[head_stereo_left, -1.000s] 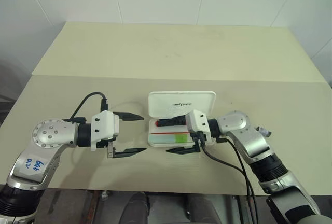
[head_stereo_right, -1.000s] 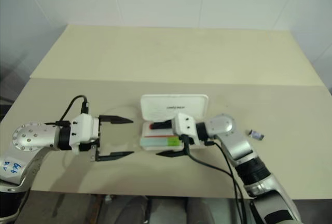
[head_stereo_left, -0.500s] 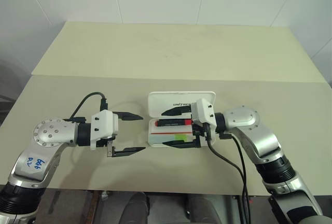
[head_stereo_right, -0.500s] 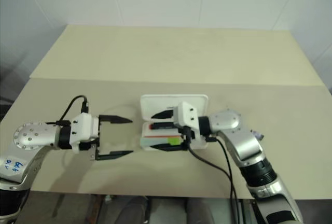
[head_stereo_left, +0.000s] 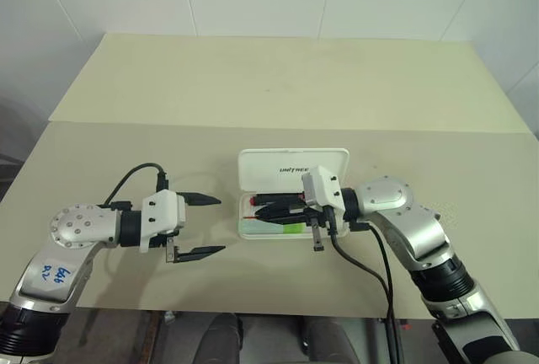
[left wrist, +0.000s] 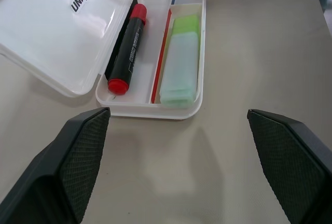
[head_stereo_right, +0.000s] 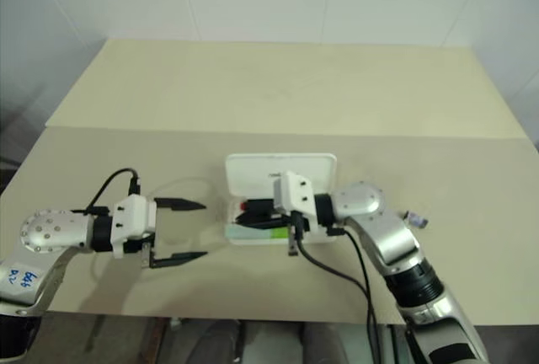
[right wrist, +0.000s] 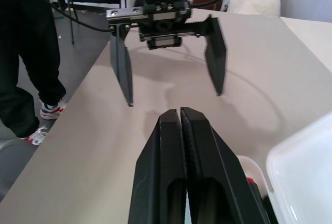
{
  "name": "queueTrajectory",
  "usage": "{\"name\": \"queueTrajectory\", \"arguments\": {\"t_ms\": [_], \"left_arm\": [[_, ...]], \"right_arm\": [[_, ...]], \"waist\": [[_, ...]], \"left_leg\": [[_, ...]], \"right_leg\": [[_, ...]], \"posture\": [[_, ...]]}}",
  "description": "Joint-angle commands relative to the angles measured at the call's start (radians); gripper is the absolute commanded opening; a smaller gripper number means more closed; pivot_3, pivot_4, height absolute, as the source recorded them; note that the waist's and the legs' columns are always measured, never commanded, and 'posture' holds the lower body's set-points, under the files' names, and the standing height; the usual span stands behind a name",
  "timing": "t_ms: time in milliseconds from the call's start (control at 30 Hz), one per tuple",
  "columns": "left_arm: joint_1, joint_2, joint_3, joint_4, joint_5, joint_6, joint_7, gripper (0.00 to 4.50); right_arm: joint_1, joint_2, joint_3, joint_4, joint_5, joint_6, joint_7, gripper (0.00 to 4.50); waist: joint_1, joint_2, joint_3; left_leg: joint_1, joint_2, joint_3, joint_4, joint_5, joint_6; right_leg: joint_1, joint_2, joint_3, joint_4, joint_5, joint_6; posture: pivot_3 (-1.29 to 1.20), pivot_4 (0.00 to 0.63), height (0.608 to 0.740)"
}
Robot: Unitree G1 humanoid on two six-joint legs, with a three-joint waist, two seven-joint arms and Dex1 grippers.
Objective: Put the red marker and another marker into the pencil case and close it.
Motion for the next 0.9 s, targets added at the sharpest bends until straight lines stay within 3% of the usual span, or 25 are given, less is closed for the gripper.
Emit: {"name": "queueTrajectory", "arguments": {"t_ms": [33,300,500,700,900], "left_arm": [[-0.006,-0.012,0.010,0.009,0.008,-0.022,0.014,4.50],[-0.068,-0.060,-0.046,0.051,0.030,-0.036,0.018,4.50],[-0.096,-0.071,-0.061,0.082,0.032,-0.049,0.000,4.50],[-0.130,-0.083,-0.081,0.097,0.032,-0.050,-0.012,4.50],[-0.156,-0.110,-0.108,0.068,0.021,-0.018,-0.005,4.50]], "right_arm": [[0.018,-0.040,-0.067,-0.062,0.041,0.003,-0.004,0.05],[0.194,-0.287,-0.322,-0.107,0.107,0.061,0.005,0.05],[0.252,-0.353,-0.417,-0.084,0.127,0.076,0.000,0.05],[0.323,-0.411,-0.485,0.035,0.073,-0.010,0.016,1.99],[0.339,-0.463,-0.506,0.257,-0.001,-0.160,0.055,4.33]], "waist": [[0.000,0.000,0.000],[0.019,0.000,0.000],[0.005,0.000,0.000],[0.003,0.000,0.000],[0.002,0.000,0.000]], "left_leg": [[0.000,0.000,0.000,0.000,0.000,0.000],[-0.001,-0.001,0.001,0.000,0.000,0.000],[0.001,0.002,0.003,0.001,0.000,0.000],[0.001,0.001,0.003,0.002,0.000,0.000],[0.001,0.001,0.005,0.005,0.000,0.000]], "right_leg": [[0.000,0.000,0.000,0.000,0.000,0.000],[0.001,-0.001,0.000,-0.002,0.000,0.000],[0.001,0.002,0.001,0.000,0.000,-0.001],[0.001,0.002,0.002,0.000,0.000,-0.001],[0.002,0.002,0.003,0.001,0.000,-0.001]], "posture": [[0.00,0.150,0.740],[0.00,0.150,0.740],[0.00,0.150,0.740],[0.00,0.150,0.740],[0.00,0.150,0.740]]}}
